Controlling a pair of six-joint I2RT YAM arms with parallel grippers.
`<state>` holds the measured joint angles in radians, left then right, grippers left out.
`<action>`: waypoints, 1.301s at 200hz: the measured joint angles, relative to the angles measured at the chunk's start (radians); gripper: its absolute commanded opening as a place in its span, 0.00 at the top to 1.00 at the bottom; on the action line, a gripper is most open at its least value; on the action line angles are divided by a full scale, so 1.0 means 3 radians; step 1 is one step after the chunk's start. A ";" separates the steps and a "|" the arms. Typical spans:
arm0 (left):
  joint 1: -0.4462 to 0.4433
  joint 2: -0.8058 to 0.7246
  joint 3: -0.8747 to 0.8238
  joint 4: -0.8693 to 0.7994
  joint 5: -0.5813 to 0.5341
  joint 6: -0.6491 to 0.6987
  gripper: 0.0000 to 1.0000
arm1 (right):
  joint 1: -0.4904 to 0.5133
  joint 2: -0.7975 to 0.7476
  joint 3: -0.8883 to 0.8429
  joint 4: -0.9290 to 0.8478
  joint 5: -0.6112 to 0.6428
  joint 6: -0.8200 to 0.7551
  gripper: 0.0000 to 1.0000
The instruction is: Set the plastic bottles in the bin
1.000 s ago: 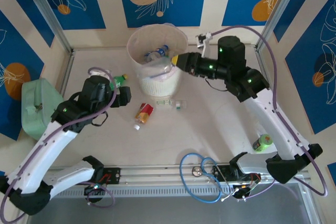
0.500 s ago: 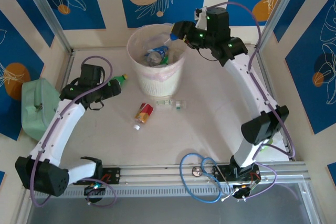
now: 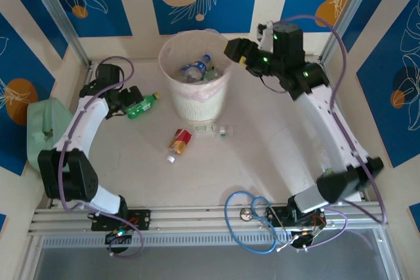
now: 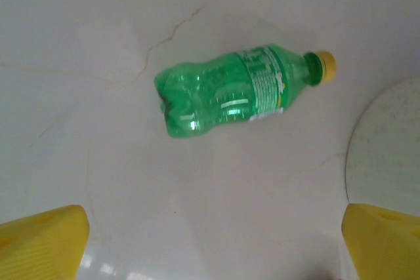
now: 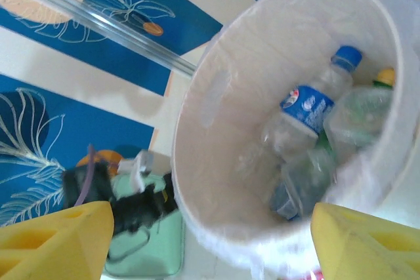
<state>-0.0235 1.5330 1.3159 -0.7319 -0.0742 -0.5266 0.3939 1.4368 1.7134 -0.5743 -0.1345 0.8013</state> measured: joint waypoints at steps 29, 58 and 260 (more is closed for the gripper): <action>0.0022 0.0500 0.0266 0.0123 0.0056 0.0090 0.00 | 0.0081 -0.0763 -0.0777 -0.0025 0.0033 -0.0006 0.18; 0.0022 0.0973 0.0621 0.0209 0.0111 0.0263 0.00 | 0.0108 -0.1277 -0.1377 -0.0137 0.0062 0.0013 0.18; -0.0126 0.1647 0.0642 0.0045 0.0395 0.0735 0.13 | 0.0011 -0.1811 -0.1930 -0.0521 0.0161 0.0033 0.16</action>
<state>-0.0612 2.0270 1.5085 -0.7185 0.0444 -0.3061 0.3973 0.8936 1.1343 -0.7307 -0.0860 0.8112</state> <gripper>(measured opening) 0.889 0.840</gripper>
